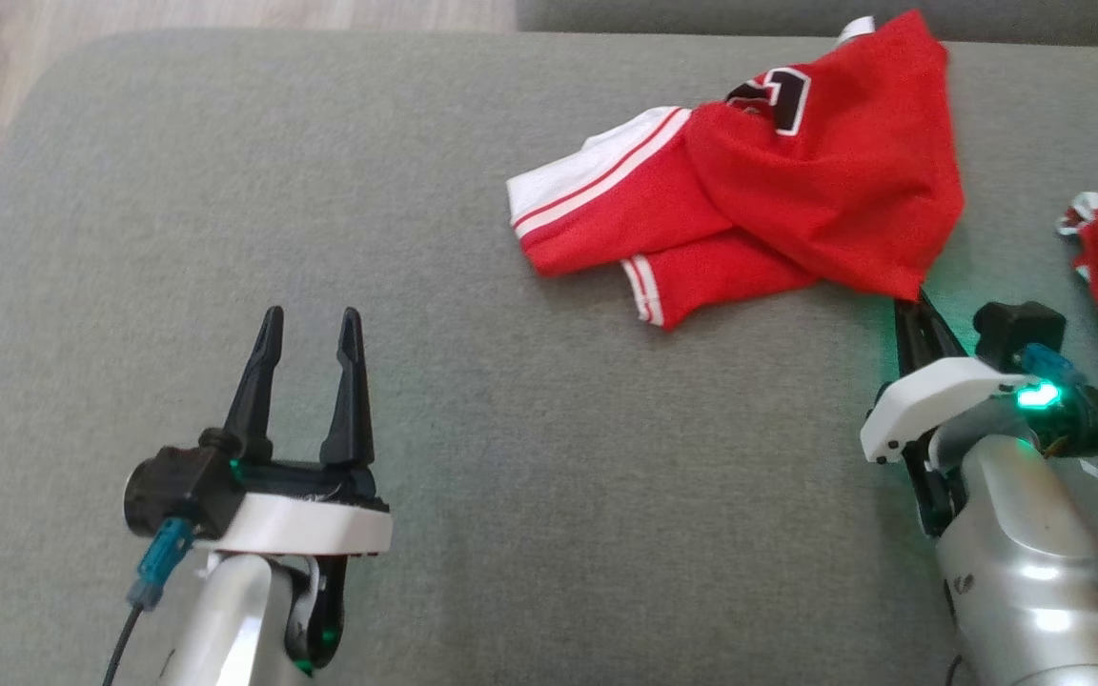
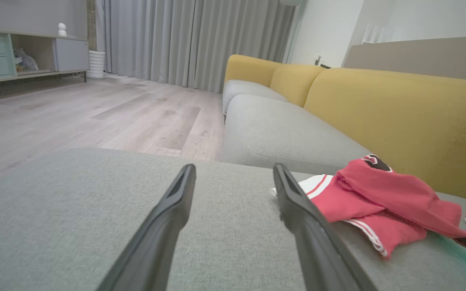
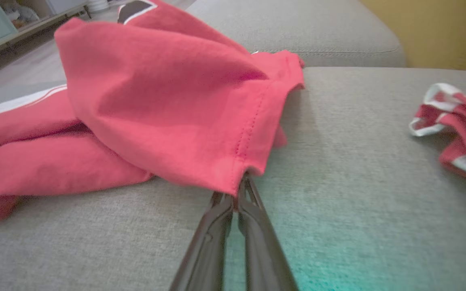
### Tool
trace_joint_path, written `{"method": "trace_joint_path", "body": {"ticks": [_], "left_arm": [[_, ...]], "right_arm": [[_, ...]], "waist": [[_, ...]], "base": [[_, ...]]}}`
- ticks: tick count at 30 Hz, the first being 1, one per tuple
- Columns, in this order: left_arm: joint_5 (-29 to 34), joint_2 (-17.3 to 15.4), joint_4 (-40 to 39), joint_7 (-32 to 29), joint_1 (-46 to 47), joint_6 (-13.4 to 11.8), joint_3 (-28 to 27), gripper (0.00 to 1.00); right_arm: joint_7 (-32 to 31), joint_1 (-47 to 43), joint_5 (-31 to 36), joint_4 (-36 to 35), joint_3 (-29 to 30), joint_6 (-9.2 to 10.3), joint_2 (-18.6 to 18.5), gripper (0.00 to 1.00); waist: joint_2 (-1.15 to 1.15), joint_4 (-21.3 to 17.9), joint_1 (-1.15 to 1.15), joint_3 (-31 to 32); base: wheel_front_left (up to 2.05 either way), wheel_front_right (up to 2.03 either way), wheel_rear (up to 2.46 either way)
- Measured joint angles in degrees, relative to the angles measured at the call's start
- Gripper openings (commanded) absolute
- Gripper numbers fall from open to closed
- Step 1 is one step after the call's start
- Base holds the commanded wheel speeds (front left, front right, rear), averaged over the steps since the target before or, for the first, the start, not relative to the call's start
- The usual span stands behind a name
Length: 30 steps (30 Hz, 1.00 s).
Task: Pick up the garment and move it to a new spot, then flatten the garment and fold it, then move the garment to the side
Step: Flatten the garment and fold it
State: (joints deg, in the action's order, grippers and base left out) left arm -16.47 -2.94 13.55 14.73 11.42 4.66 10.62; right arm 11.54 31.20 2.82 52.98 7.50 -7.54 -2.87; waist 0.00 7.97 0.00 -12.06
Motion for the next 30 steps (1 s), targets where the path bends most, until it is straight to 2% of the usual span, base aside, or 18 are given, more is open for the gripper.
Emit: {"method": "trace_joint_path", "body": {"ticks": [8,18,24,25,26,27,30], "left_arm": [[0.49,0.14,0.24,0.00,-0.23,0.45,-1.63,1.00],[0.49,0.21,0.45,0.00,-5.02,0.74,-3.55,1.00],[0.49,0.22,0.04,0.00,-6.17,0.89,-3.94,1.00],[0.49,0.21,-0.10,0.00,-6.17,0.89,-3.83,1.00],[0.49,0.21,-0.11,0.00,-6.16,0.89,-3.74,1.00],[0.49,0.22,-0.11,0.00,-6.16,0.89,-3.65,1.00],[0.49,0.23,-0.11,0.00,-6.15,0.89,-3.19,1.00]], "right_arm": [[2.57,-1.80,-4.44,-2.21,-1.21,0.00,-0.02,0.00],[2.57,-18.93,-5.68,-13.59,-2.48,0.00,0.07,0.00],[-2.14,-27.92,-3.78,-21.83,-2.77,0.00,0.25,0.00],[-4.55,-30.34,-2.45,-23.62,-2.81,0.00,0.26,0.00],[-5.59,-31.45,-2.01,-24.21,-2.83,0.00,0.26,0.23],[-5.59,-32.49,-1.79,-25.05,-2.82,0.00,0.31,1.00],[-6.01,-33.79,-3.18,-27.30,-4.36,0.00,0.30,1.00]], "waist": [[0.00,-3.23,-0.01,3.19],[0.00,-8.25,-0.02,10.01],[0.00,-10.91,-0.02,12.43],[0.00,-11.10,-0.02,12.81],[0.00,-11.05,-0.02,12.90],[0.00,-10.97,-0.02,12.93],[0.00,-10.57,-0.01,12.93]], "base": [[0.00,0.00,0.00],[0.00,0.00,0.00],[0.00,0.00,0.00],[0.00,0.00,0.00],[0.00,0.00,0.00],[0.00,0.00,0.00],[0.00,0.00,0.00]]}}
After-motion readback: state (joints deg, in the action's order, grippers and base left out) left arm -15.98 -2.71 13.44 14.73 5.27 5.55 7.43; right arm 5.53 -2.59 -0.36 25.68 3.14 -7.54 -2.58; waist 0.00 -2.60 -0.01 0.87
